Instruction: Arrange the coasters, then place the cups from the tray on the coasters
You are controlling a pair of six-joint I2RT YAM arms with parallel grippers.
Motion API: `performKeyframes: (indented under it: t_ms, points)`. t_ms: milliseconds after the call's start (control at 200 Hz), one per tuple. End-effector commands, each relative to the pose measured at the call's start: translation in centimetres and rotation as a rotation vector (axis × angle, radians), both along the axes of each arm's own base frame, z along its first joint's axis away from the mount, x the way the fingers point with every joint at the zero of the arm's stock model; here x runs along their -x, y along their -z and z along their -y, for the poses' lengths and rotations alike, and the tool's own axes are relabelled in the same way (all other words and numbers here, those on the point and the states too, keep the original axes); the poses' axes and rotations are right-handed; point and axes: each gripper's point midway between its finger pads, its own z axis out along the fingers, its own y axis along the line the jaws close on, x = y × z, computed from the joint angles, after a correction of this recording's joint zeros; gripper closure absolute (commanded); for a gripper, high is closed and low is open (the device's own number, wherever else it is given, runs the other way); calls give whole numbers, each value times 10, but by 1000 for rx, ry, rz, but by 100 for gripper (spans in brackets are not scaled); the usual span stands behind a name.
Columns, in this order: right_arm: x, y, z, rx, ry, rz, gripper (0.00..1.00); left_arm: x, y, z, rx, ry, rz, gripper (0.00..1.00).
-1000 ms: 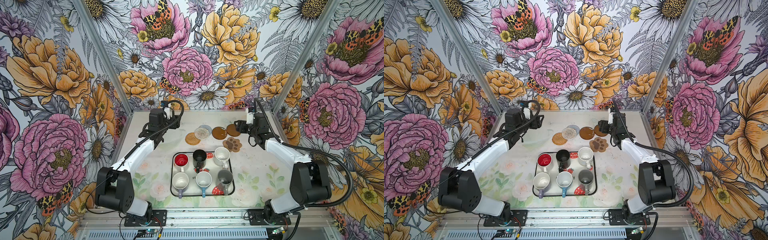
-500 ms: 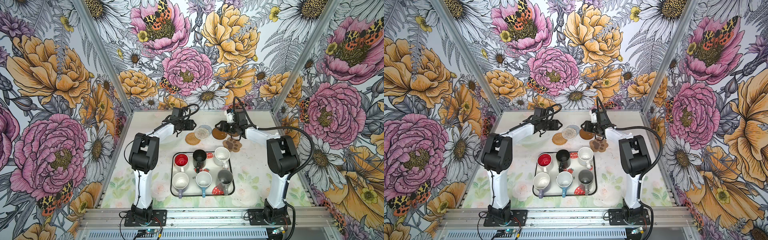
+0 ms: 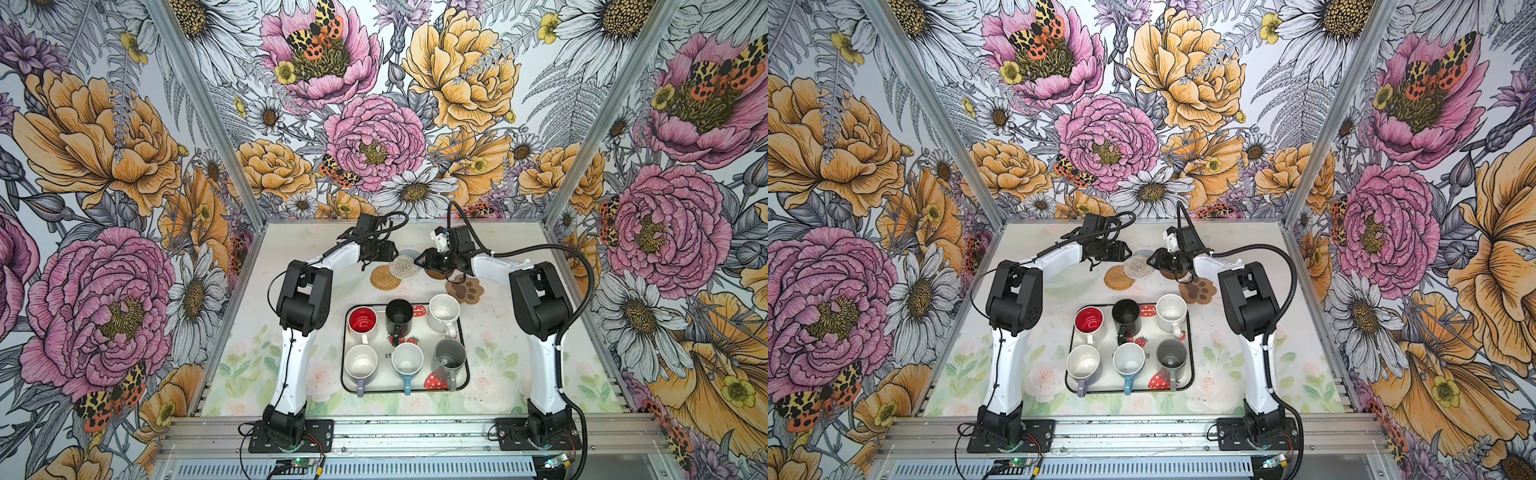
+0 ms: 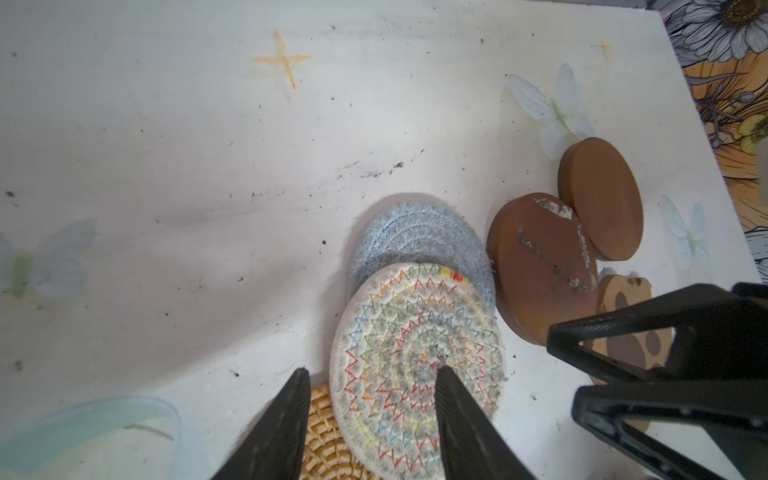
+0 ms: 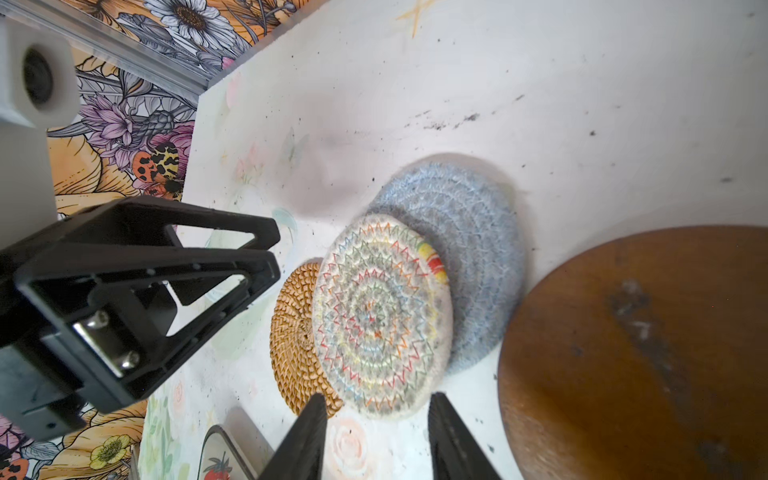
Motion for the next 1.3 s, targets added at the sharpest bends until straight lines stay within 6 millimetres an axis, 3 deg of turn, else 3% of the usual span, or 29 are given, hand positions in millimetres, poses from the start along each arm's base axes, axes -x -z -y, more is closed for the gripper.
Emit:
performKeyframes:
  t_ms: [0,696,1296]
  points:
    - [-4,1,-9,-20,-6,-19,59,-6,6,1,-30,8,10,50]
    - [3,29,-19,-23,-3,-105,68,1,34,6,-3,27,-60,59]
    - [3,31,-33,-55,-21,-131,97,9,39,14,10,49,-82,69]
